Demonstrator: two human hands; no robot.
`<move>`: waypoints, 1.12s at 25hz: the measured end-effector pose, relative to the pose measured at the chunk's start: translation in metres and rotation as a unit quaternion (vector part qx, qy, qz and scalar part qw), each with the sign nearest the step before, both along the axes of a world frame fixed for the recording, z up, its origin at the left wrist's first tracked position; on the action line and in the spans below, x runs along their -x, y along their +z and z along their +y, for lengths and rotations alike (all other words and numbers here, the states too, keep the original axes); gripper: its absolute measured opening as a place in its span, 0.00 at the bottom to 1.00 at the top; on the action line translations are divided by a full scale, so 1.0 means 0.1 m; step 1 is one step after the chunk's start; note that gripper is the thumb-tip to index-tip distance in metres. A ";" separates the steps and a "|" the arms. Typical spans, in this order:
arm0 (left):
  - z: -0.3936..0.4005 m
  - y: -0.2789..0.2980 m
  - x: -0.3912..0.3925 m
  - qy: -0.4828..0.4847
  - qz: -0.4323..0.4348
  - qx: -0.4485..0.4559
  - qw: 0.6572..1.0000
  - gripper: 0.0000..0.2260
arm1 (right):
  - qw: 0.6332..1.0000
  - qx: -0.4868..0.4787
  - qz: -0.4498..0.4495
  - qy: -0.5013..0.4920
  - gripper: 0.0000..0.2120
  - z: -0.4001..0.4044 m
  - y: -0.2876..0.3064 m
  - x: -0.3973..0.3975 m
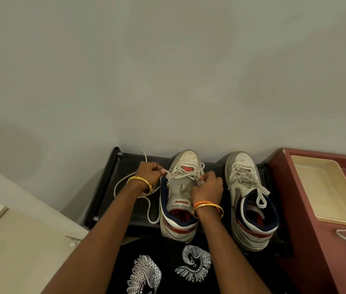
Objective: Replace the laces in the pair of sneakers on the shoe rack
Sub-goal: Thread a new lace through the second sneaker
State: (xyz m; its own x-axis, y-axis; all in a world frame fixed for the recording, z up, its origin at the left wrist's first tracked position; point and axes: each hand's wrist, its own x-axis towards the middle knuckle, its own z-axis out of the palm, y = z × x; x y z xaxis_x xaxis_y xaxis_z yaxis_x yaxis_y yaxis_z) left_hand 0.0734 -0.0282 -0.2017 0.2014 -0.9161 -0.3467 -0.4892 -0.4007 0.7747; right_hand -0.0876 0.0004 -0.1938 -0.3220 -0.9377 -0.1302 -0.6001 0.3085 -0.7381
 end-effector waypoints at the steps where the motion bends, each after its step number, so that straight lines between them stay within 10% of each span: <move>1: -0.06 0.02 -0.03 0.017 -0.026 0.024 0.999 0.04 | 1.000 -0.003 0.001 0.000 0.11 0.00 0.00 0.00; 10: -0.38 0.90 -0.11 0.169 0.007 0.220 0.961 0.06 | 1.000 -0.022 0.021 0.005 0.14 -0.01 -0.02 0.01; 15: -0.30 0.83 -0.02 0.195 0.261 0.094 0.941 0.08 | 0.999 -0.019 0.027 0.006 0.13 -0.01 -0.01 -0.02; 19: -0.32 0.65 -0.11 0.030 -0.051 -0.066 0.996 0.07 | 0.999 -0.024 0.031 0.013 0.14 -0.03 0.00 -0.04; 21: -0.26 0.43 -0.06 -0.145 -0.219 -0.117 0.958 0.09 | 0.999 -0.027 0.033 0.014 0.14 -0.03 0.00 -0.04; 28: -0.02 0.12 0.06 -0.188 -0.164 -0.062 0.966 0.15 | 0.999 -0.029 0.037 0.014 0.13 -0.03 0.00 -0.05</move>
